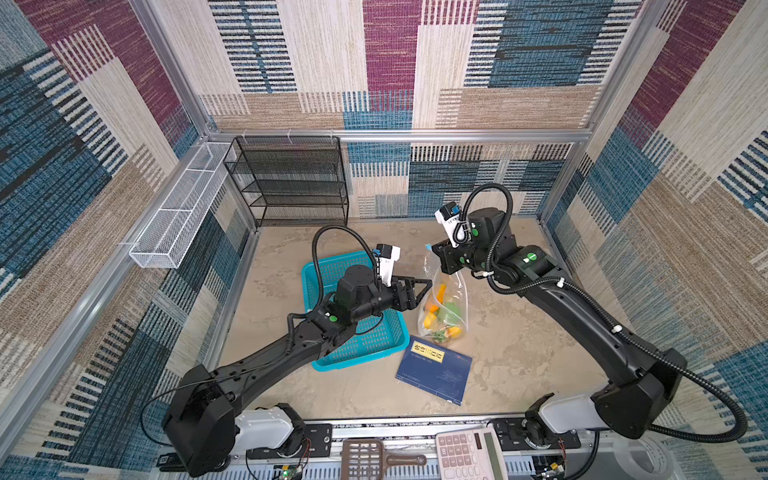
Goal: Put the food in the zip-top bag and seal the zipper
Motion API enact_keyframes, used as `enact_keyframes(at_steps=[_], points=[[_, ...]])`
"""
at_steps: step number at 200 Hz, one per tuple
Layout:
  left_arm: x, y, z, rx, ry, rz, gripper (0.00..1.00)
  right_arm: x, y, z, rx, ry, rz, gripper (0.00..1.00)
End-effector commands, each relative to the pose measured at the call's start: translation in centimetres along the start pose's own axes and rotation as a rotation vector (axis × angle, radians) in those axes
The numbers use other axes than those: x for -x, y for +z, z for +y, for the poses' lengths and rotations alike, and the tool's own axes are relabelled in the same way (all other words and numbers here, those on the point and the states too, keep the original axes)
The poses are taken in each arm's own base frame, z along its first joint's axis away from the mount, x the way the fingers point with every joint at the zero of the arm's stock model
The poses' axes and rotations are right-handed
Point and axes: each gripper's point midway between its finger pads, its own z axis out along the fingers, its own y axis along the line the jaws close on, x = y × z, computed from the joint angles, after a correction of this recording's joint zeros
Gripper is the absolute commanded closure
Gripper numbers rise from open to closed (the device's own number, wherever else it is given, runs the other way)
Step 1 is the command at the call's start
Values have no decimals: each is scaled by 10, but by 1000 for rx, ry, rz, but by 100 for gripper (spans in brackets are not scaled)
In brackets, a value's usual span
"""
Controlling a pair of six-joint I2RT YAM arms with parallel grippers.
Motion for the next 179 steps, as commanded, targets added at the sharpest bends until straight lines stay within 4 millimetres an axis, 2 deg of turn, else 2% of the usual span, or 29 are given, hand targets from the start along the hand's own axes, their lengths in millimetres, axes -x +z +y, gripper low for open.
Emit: enact_keyframes(at_steps=[1,38,61,84,117,137,159,179], points=[[7,-10,19,66,35,-28,25,16,-1,6,41,-6,-64,100],[29,-13,49,85,75,-82,33,23,-6,16,154,-39,-97,100],[39,-6,43,-56,173,-101,33,28,-8,23,227,-71,-113,100],[45,3,35,-201,229,-101,29,30,-9,27,276,-95,-124,100],[46,17,21,-354,246,-64,27,28,-5,28,305,-113,-121,100],[43,25,21,-395,241,-40,27,25,-3,29,317,-118,-116,100],[39,34,23,-420,225,-12,33,27,-2,28,322,-121,-122,100],[38,42,29,-417,209,-17,43,28,-2,29,325,-121,-125,100]])
